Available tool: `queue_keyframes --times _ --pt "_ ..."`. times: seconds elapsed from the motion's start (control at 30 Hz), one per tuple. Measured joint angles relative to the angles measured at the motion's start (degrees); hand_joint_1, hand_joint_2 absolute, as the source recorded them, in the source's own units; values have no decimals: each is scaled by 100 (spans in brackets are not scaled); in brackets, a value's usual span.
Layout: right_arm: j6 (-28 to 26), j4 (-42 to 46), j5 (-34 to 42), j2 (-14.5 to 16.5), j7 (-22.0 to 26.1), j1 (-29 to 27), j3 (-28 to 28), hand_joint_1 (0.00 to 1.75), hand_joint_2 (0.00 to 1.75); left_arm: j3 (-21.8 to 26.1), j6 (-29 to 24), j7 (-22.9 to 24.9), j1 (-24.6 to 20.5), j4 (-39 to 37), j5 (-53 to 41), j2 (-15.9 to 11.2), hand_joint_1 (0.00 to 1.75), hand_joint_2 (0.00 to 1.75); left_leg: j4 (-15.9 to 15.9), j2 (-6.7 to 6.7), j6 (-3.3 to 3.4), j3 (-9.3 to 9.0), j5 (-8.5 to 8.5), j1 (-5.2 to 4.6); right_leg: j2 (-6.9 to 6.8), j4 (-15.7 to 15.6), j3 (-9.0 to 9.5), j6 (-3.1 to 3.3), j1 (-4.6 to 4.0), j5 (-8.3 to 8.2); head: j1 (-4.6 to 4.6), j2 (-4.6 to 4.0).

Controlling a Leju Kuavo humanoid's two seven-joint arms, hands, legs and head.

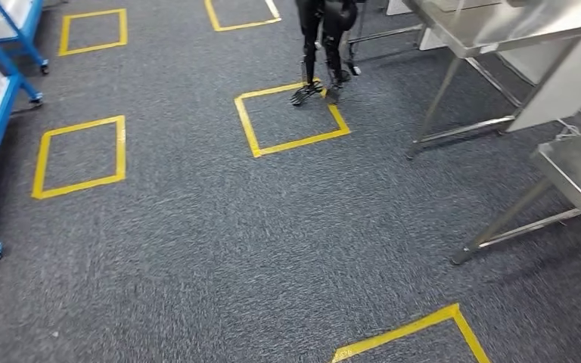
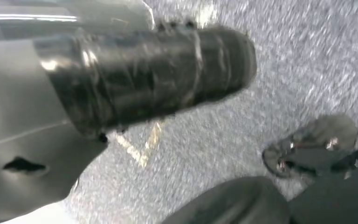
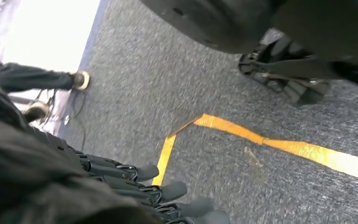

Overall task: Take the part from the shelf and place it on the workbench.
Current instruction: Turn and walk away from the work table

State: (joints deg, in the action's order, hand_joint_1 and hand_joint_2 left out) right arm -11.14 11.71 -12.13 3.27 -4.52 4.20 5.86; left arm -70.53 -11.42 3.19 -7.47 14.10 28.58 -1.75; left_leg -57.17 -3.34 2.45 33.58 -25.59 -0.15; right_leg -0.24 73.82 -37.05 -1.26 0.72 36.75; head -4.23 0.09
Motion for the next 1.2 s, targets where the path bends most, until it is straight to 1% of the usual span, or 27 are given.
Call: queue_keyframes --times 0.03,0.07,0.13,0.2,0.27,0.3,0.33,0.4,0.47,0.5,0.53,0.57,0.63,0.67,0.7,0.77,0.8,0.87,0.9,0.93,0.97,1.0,1.03,1.07,1.13,1.17,1.2 --pt "-28 -4 -1 8 -14 -2 -20 0 0 -39 10 28 2 -1 -13 25 0 0 -18 -101 -8 -1 -5 5 26 -208 65 -7 15 -189 1 0" --pt "-49 -8 -2 14 -26 -2 -37 0 0 -77 26 47 4 -1 -26 51 0 0 -47 -198 -25 2 -16 12 97 -575 207 -11 38 -424 3 0" --pt "-76 -14 -3 31 -41 -4 -67 0 0 -135 54 69 10 -1 -39 90 0 0 -128 -361 -81 44 -49 18 372 -1202 452 -8 84 -691 3 0" --pt "-86 -20 -2 60 -45 -3 -101 0 0 -168 65 74 13 -1 -41 103 0 0 -172 -480 -150 104 -55 22 491 -1376 507 32 78 -708 1 0" --pt "-109 -22 -1 91 -38 4 -136 0 0 -210 64 78 17 -2 -43 104 0 0 -176 -545 -208 151 -44 35 341 -1399 537 107 63 -735 2 0" --pt "-133 -22 3 101 -27 5 -148 0 0 -237 61 83 20 -3 -48 107 0 0 -234 -433 -229 186 -80 31 268 -1416 559 145 66 -747 -7 0" --pt "-162 -22 13 112 -10 4 -160 0 0 -263 58 92 19 -4 -61 112 0 0 -400 -252 -251 269 -177 26 185 -1434 579 188 71 -759 -24 0" --pt "-210 -22 37 127 34 -6 -184 0 0 -314 54 104 7 -5 -111 126 0 0 -1031 156 -294 573 -505 28 20 -1450 585 240 54 -764 -57 0" --pt "-239 -23 48 137 68 -13 -211 0 0 -374 49 86 -4 -5 -162 139 0 0 -1643 276 -324 883 -733 50 -165 -1450 587 259 33 -748 -62 0" --pt "-252 -24 46 138 74 -14 -221 0 0 -401 43 67 -4 -5 -177 143 0 0 -1715 293 -327 918 -712 55 -256 -1450 591 259 28 -737 -64 0" --pt "-261 -24 41 140 75 -11 -227 0 0 -423 34 44 -3 -5 -181 144 0 0 -1559 312 -321 832 -590 56 -342 -1450 602 255 25 -725 -64 0" --pt "-263 -24 32 144 68 -7 -231 0 0 -438 20 22 -1 -5 -180 144 0 0 -1218 364 -302 643 -409 52 -422 -1450 618 246 24 -710 -65 0" --pt "-234 -25 11 150 29 1 -232 0 0 -451 -14 -4 -8 -5 -156 143 0 0 -463 621 -240 228 -152 4 -563 -1450 659 206 8 -672 -62 0" --pt "-204 -25 2 151 -3 4 -232 0 0 -453 -26 -9 -16 -5 -136 143 0 0 -248 711 -208 110 -104 -25 -619 -1454 677 177 0 -655 -60 0" --pt "-172 -26 -10 151 -32 6 -232 0 0 -453 -32 -4 -21 -5 -115 143 0 0 -167 748 -184 72 -109 -54 -676 -1462 693 146 -7 -643 -59 0" --pt "-107 -25 -59 151 -69 17 -232 0 0 -454 -27 25 -14 -8 -71 143 0 0 -120 600 -133 59 -82 -53 -761 -1499 744 79 -5 -622 -60 0" --pt "-83 -23 -100 144 -68 21 -232 0 0 -454 -22 45 -3 -10 -51 144 0 0 -67 532 -107 24 -62 -38 -693 -1484 763 49 3 -586 -47 0" --pt "-37 -21 -195 126 -44 24 -232 0 0 -455 -13 80 5 -13 -9 143 0 0 33 402 -49 -58 -16 0 -359 -1164 649 13 17 -365 -17 0" --pt "-19 -21 -245 113 -27 19 -231 0 0 -455 -14 90 1 -13 5 142 0 0 46 336 -32 -67 -10 -5 -175 -825 492 14 21 -198 -2 0" --pt "2 -22 -301 102 -12 10 -228 0 0 -455 -23 97 -7 -14 15 141 0 0 41 256 -16 -64 -7 -6 -72 -438 293 16 21 -40 1 0" --pt "16 -22 -357 89 -1 -1 -221 0 0 -455 -38 98 -14 -14 18 141 0 0 32 165 -6 -59 -10 -9 -24 -122 113 15 22 47 2 0" --pt "25 -22 -412 73 5 -12 -210 0 0 -455 -55 98 -16 -14 12 142 0 0 18 65 -3 -58 -16 -11 -4 21 7 14 24 22 2 0" --pt "28 -23 -462 51 8 -18 -199 0 0 -455 -76 98 -15 -14 6 142 0 0 -1 -37 -6 -60 -25 -11 14 -55 -2 14 30 -118 3 0" --pt "25 -23 -500 27 10 -20 -190 0 0 -455 -96 95 -11 -14 1 142 0 0 -29 -136 -17 -62 -39 -7 63 -342 88 15 41 -348 3 0" --pt "23 -25 -545 -33 22 -24 -172 0 0 -455 -150 80 -4 -14 0 141 0 0 -112 -308 -59 -29 -80 0 374 -1038 338 16 75 -704 6 0" --pt "26 -26 -562 -58 33 -24 -159 0 0 -455 -179 71 -5 -14 9 140 0 0 -149 -383 -90 4 -94 6 509 -1255 412 21 86 -781 5 0" --pt "37 -27 -591 -79 42 -21 -139 0 0 -455 -202 64 -6 -14 32 139 0 0 -170 -452 -121 41 -101 11 596 -1339 437 33 85 -779 6 0"
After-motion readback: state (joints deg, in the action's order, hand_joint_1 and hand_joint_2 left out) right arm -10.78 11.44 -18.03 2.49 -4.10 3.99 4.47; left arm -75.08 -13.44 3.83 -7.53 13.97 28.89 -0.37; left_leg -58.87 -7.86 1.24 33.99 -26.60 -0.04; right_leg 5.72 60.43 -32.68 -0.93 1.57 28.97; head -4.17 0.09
